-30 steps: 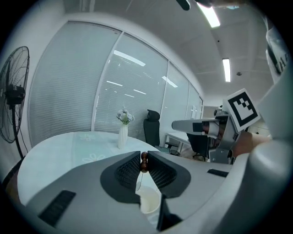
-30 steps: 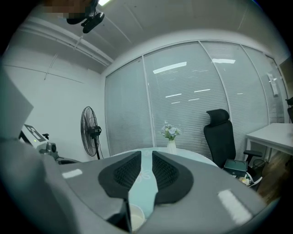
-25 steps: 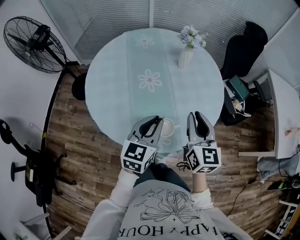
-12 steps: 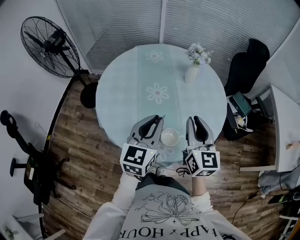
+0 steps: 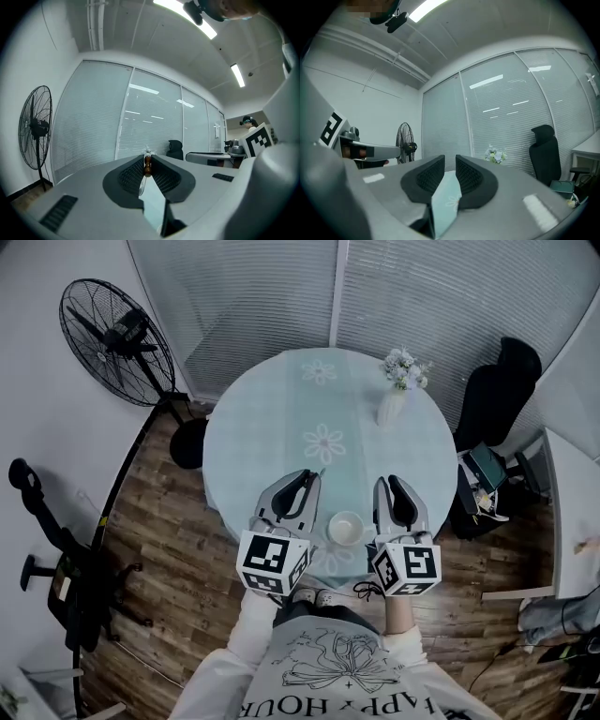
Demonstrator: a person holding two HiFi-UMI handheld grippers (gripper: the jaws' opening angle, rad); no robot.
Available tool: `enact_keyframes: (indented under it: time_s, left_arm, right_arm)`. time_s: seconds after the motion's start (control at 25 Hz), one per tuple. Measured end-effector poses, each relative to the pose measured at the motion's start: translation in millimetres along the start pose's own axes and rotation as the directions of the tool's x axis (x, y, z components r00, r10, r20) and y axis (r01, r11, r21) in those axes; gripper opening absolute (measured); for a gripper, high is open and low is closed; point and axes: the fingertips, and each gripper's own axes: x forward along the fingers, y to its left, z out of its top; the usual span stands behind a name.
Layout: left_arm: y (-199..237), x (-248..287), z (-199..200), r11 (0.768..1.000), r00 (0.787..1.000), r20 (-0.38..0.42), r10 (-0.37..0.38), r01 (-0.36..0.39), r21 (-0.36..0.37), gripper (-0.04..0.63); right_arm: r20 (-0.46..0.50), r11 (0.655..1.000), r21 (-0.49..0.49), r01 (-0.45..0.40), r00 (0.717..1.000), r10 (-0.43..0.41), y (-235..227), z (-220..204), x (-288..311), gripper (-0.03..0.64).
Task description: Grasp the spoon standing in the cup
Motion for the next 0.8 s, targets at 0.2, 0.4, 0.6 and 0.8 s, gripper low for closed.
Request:
enact_keyframes:
  time_s: [0.2,0.4,0.6,0.8]
  left_arm:
    - [10,-2,12,1.0,1.0,0.018,0.022,-0.022,0.008,0.052]
    - [20,-4,22,0.999,0.998,0.038,0.045,-0.045,0.012,0.052]
    - [27,-6,28,0.998,0.997,0.053,0.06,-0.06,0.009,0.052]
    - [32,-7,27,0.997,0.996,0.052,0.07,-0.071,0.011,0.052]
  right_arm:
    - [0.012,1.0,-0.006,-0.006,1.0,0.006,4,8,8,0.083]
    - [0.025,1.0,-0.005,-0.014,1.0,0.014,8,14,16,0.083]
    - [0.039,1.0,-0.004,-0.021,0.999,0.021,12,18,21,0.083]
    - [0.039,1.0,-0.015,-0.027,0.999,0.028,16,18,26,0.083]
